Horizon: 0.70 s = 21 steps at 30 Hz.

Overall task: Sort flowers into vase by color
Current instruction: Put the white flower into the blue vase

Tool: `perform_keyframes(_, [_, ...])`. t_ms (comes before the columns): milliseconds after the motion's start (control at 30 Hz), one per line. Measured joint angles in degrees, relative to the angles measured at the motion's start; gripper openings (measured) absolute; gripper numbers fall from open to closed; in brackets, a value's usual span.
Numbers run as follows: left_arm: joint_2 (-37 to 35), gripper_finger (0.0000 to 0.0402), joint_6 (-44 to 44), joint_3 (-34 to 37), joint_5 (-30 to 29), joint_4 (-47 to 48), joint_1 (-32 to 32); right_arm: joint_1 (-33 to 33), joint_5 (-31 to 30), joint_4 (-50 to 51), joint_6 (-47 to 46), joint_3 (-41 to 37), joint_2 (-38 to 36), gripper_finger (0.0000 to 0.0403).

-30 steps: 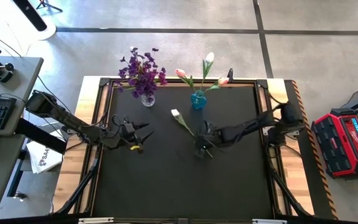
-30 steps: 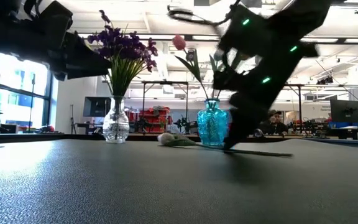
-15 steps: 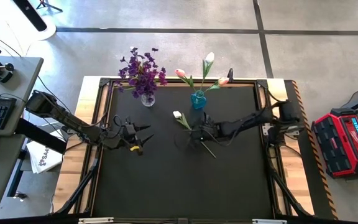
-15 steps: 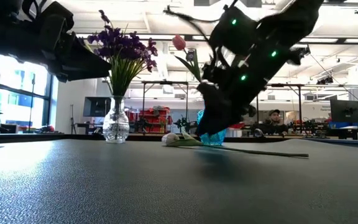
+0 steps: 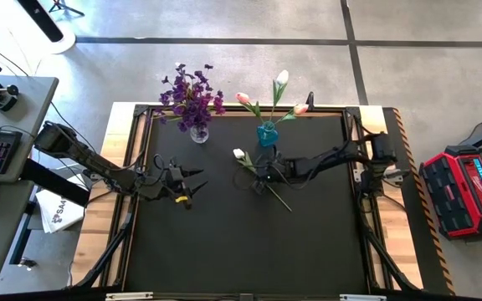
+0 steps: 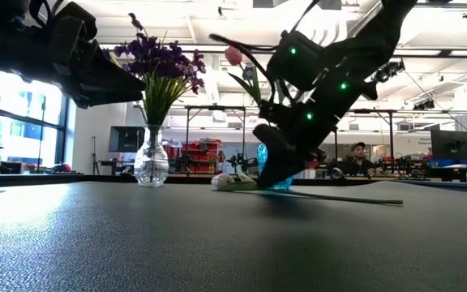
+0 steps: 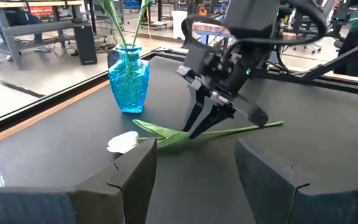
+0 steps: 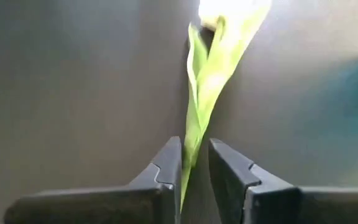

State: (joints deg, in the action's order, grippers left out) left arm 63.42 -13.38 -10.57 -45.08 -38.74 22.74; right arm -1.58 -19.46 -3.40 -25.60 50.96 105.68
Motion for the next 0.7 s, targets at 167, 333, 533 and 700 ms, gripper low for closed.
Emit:
perform_keyframes(167, [0.0,0.0202,-0.1,0.0,0.0,0.0,0.0,0.1,3.4,-0.2,0.6,0.0,1.2,0.0058])
perform_keyframes(333, [0.0,0.0202,-0.6,0.0,0.0,-0.1,0.0,0.1,5.1,-0.3,0.5,0.1,1.0,0.0111])
perform_keyframes(533, [0.0,0.0202,-2.5,0.0,0.0,-0.1,0.0,0.1,5.1,-1.2,0.2,0.1,1.0,0.0179])
perform_keyframes(700, [0.0,0.0202,-3.1,0.0,1.2,0.1,0.0,0.9,4.6,-2.5,1.4,0.1,1.2,0.0185])
